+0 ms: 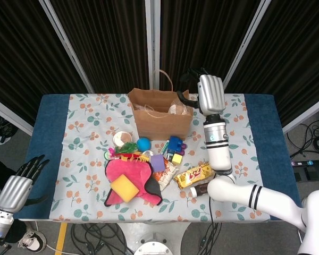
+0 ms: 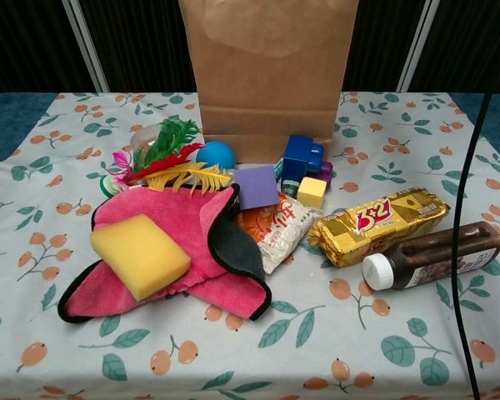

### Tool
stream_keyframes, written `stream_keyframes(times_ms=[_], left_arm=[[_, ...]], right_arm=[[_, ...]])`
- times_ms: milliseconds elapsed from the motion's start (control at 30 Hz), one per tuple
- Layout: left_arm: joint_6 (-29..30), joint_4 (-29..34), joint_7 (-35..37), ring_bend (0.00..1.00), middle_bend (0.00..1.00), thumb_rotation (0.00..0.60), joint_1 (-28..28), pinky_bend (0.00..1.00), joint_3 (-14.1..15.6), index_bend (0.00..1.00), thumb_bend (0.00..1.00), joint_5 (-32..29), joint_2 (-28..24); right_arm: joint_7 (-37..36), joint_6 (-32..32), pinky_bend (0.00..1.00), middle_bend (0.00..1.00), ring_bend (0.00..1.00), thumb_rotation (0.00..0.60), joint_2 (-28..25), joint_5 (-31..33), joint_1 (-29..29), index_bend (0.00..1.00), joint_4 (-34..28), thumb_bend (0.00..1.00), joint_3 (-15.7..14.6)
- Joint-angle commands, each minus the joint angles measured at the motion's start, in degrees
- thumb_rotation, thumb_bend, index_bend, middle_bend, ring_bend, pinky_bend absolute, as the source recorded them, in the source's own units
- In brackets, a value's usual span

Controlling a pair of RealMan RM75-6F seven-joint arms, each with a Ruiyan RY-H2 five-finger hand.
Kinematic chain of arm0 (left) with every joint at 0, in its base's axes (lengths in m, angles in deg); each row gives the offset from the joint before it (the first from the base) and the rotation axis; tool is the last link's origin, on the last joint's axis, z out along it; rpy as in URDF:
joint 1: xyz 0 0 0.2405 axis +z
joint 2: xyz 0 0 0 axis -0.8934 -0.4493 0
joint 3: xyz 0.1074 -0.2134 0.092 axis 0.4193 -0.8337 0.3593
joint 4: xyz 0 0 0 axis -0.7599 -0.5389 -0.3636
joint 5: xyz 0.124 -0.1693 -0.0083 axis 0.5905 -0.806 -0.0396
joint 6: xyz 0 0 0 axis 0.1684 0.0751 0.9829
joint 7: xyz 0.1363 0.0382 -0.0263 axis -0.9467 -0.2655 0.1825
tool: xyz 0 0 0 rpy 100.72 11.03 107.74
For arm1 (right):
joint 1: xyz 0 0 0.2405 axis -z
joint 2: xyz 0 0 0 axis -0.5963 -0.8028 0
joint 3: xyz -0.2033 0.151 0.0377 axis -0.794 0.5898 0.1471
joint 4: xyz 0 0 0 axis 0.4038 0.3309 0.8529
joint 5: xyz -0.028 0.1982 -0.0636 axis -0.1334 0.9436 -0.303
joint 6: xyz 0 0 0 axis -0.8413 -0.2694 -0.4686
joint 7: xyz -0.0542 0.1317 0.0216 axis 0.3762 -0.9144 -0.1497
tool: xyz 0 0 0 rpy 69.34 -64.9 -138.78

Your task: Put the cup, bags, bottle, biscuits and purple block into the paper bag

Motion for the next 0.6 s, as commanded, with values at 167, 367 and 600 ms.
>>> stream_keyframes(times_ms=[167,367,600], left_arm=[[0.1,0.0,0.3,0.06,0.07,0.600,0.0,0.19,0.0,0.09,0.00,0.1,0.1],[0.1,0.0,-0.1,0.06,0.07,0.600,-0.3,0.19,0.0,0.09,0.00,0.7,0.7],[0.6,0.7,-1.3,0.06,0.07,0.600,0.1,0.19,0.3,0.09,0.00,1.0,0.8]], right_arm=[[1.4,-1.8,0.41,0.47,0.32,0.600,-15.3,-6.3,12.8,0.48,-18.5,0.10,-8.7],[-1.7,6.7,0.41,0.47,0.32,0.600,-29.6,-14.5,22.4,0.48,-25.3,0.05,-22.0],[-7.2,10.5,0.41,0.47,0.32,0.600,-29.4,-30.7,27.3,0.48,-17.0,0.05,-34.0]])
